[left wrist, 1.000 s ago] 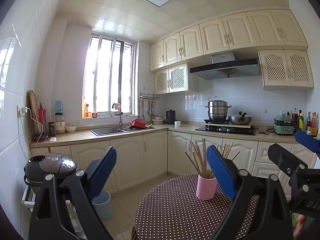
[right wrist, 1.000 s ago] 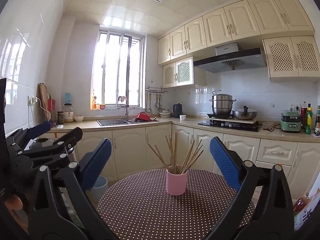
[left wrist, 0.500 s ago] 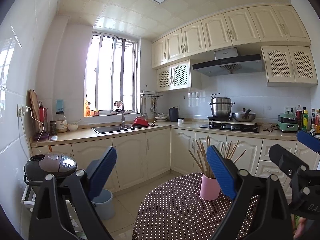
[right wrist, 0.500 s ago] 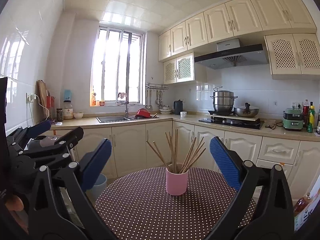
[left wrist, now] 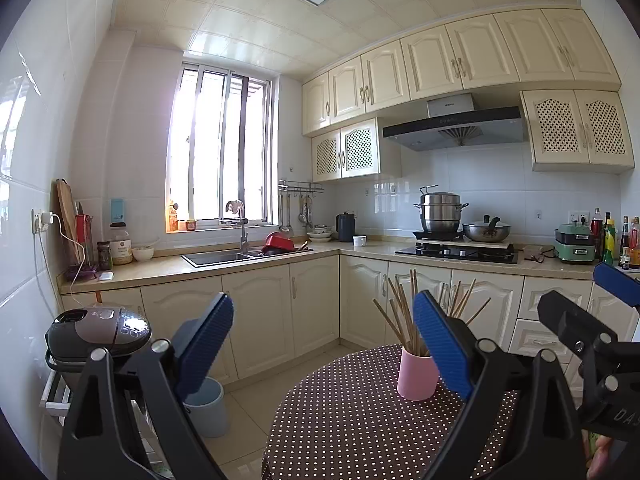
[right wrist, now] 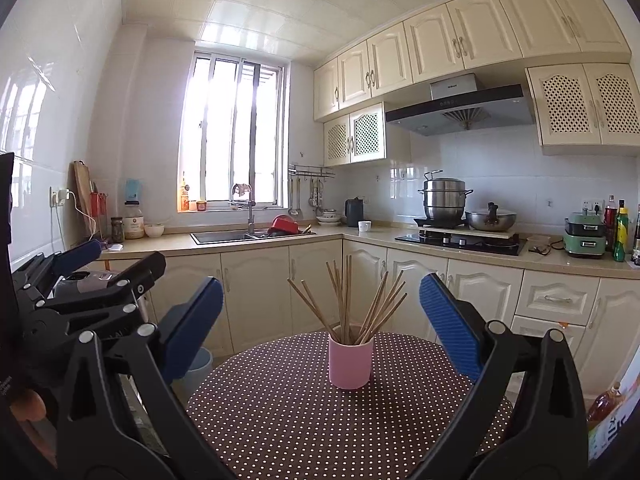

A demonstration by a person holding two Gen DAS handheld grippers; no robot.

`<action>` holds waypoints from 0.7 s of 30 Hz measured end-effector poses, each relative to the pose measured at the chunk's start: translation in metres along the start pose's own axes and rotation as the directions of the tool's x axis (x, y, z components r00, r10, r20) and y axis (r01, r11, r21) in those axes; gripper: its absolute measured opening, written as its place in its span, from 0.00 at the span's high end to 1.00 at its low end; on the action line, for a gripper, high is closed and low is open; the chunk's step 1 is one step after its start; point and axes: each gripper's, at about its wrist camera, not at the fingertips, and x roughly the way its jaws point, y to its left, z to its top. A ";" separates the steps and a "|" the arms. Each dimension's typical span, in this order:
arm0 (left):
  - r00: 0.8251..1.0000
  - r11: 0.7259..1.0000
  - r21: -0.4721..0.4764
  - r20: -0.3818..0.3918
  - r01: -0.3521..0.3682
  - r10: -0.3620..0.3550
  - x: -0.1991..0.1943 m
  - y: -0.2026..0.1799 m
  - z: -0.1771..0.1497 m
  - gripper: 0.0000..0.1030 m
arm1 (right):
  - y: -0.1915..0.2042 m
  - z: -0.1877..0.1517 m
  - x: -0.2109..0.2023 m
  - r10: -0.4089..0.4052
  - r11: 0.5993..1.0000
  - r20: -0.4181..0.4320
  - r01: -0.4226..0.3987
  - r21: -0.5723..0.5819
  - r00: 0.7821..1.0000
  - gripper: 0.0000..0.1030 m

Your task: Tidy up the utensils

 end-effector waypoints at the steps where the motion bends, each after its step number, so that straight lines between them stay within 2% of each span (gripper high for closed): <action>1: 1.000 1.000 0.001 0.000 0.000 0.000 0.000 0.000 0.000 0.13 | 0.000 0.000 0.000 0.000 1.000 0.000 0.000 0.001 1.000 0.06; 21: 1.000 1.000 0.019 -0.002 -0.001 0.001 0.001 -0.008 0.001 0.13 | -0.004 -0.001 0.001 0.001 1.000 -0.003 -0.001 0.007 1.000 0.06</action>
